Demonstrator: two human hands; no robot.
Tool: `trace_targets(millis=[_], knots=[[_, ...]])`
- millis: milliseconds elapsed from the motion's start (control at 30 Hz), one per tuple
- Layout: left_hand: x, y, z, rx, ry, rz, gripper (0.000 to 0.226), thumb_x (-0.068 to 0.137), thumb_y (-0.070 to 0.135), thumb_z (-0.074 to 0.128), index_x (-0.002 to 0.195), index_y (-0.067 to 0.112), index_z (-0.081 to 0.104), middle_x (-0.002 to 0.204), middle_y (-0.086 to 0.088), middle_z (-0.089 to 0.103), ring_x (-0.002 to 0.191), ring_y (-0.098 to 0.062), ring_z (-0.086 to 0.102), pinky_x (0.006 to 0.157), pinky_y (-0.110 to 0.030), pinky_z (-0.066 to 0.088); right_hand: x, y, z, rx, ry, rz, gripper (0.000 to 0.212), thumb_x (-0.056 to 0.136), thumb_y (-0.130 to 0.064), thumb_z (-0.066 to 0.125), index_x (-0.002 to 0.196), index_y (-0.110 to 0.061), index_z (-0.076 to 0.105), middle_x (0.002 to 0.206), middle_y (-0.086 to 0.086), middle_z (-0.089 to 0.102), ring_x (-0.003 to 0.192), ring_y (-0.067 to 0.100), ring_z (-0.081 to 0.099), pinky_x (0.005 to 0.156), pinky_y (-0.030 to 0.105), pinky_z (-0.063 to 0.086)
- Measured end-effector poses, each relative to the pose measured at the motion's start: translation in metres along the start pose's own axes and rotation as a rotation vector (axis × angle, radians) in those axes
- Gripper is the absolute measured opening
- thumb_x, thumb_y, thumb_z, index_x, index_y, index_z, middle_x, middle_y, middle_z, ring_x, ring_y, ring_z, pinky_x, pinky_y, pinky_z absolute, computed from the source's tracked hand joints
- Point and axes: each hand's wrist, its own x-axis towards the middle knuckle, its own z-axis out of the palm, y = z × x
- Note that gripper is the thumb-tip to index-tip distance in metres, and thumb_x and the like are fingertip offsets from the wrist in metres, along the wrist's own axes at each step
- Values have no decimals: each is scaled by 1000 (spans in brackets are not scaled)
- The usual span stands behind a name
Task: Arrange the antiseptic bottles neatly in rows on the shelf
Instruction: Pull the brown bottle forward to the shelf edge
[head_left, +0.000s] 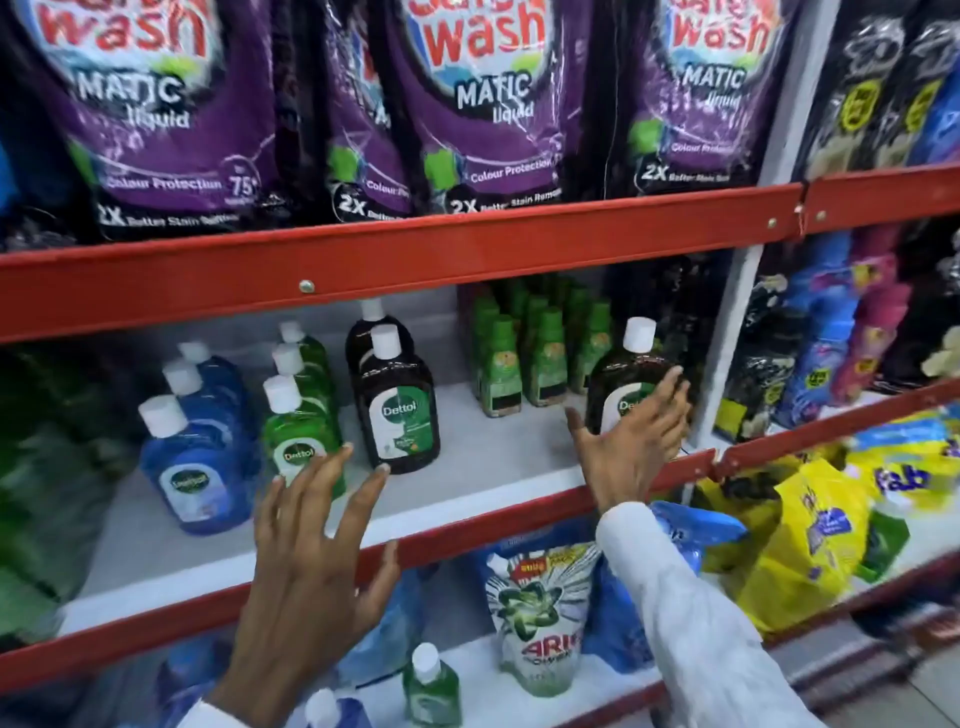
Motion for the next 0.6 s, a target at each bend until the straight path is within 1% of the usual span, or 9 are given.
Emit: trace_targets(millis=[100,167,233,267,300,333,433,533,600], knots=[[-1,-6,2,-6,2,-10,61,80,43,55,135,17,52,145,-20,48,130,-41,47,110,-63,36,5,1,2,175,-33,77,127,65,-39,87,155,-25,-1,153,24,28,140,42,31,109,62,35],[-8,-14,5,-2,-14,-39,61,80,44,53,134,17,53,144,-19,49,130,-40,47,109,-63,37,6,2,4,234,-24,68,125,65,-30,88,155,-29,1,152,23,29,139,40,32,109,61,37],[-15,-23,6,4,-37,-80,61,79,45,52,134,18,53,143,-18,49,130,-39,46,108,-62,38,-5,-7,0,306,-11,21,124,62,-23,88,155,-27,6,150,21,31,138,37,33,112,55,36],[-19,-28,7,12,-42,-104,62,79,46,52,134,18,52,143,-17,49,131,-38,45,107,-60,38,-14,-14,0,328,-7,-9,124,60,-21,88,155,-24,8,150,20,33,138,35,33,114,49,34],[-22,-32,8,13,-60,-128,62,78,46,52,134,19,52,143,-16,49,131,-37,45,107,-59,38,-24,-21,-1,353,-15,-34,123,59,-19,88,154,-20,11,150,19,34,137,33,34,113,43,33],[-26,-38,9,20,-77,-154,62,78,46,53,134,20,51,143,-15,49,130,-36,44,107,-58,37,-36,-31,0,379,-32,-61,122,57,-19,89,154,-18,13,149,18,35,136,33,37,110,39,36],[-39,-58,14,34,-137,-230,65,77,47,53,136,21,47,142,-12,49,127,-35,46,106,-56,37,-74,-68,5,440,-156,-129,124,55,-27,91,152,-18,14,148,15,36,132,34,44,101,42,45],[-51,-76,18,59,-192,-306,65,77,52,49,136,23,46,136,-10,53,123,-33,49,103,-54,41,-103,-101,16,443,-285,-199,124,53,-33,91,151,-19,16,148,12,37,133,32,46,101,40,47],[-63,-87,22,62,-221,-343,61,80,55,46,133,24,48,131,-7,57,121,-31,50,102,-53,41,-118,-119,23,439,-342,-195,125,51,-34,90,151,-24,15,148,9,38,131,32,48,99,44,51]])
